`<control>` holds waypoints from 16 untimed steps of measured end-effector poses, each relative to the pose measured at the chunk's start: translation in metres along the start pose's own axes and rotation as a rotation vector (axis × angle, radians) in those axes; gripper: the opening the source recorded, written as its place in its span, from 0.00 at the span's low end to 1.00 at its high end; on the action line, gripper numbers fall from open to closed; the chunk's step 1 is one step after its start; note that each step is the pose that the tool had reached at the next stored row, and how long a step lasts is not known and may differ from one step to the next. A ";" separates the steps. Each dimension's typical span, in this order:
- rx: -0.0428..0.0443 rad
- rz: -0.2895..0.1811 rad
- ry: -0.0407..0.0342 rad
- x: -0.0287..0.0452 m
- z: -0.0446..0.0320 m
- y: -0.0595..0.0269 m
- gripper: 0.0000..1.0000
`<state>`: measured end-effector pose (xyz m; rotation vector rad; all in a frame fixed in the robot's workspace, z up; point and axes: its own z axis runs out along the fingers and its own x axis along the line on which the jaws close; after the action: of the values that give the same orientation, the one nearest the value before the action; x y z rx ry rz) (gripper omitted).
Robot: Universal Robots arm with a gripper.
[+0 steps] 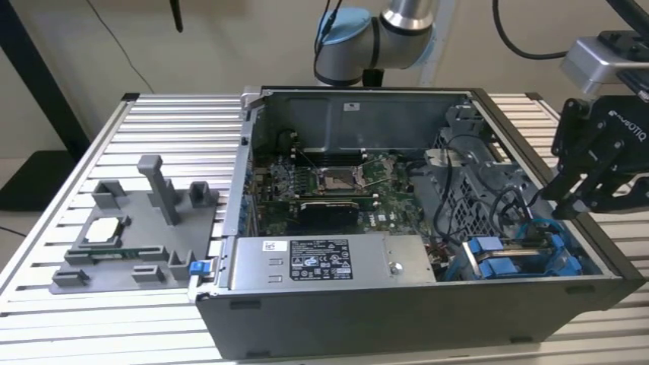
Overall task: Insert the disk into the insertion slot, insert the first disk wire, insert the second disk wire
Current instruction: 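Insert the second disk wire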
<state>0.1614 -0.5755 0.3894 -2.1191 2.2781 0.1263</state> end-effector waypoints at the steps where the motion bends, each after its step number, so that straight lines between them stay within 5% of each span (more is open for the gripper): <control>1: 0.0000 0.000 -0.0005 -0.0002 -0.0001 -0.0006 1.00; 7: -0.0022 -0.001 -0.0308 -0.0018 0.0000 -0.0100 1.00; 16: -0.0025 -0.001 -0.0345 -0.0044 0.0002 -0.0256 1.00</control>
<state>0.1872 -0.5730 0.3884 -2.1025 2.2589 0.1644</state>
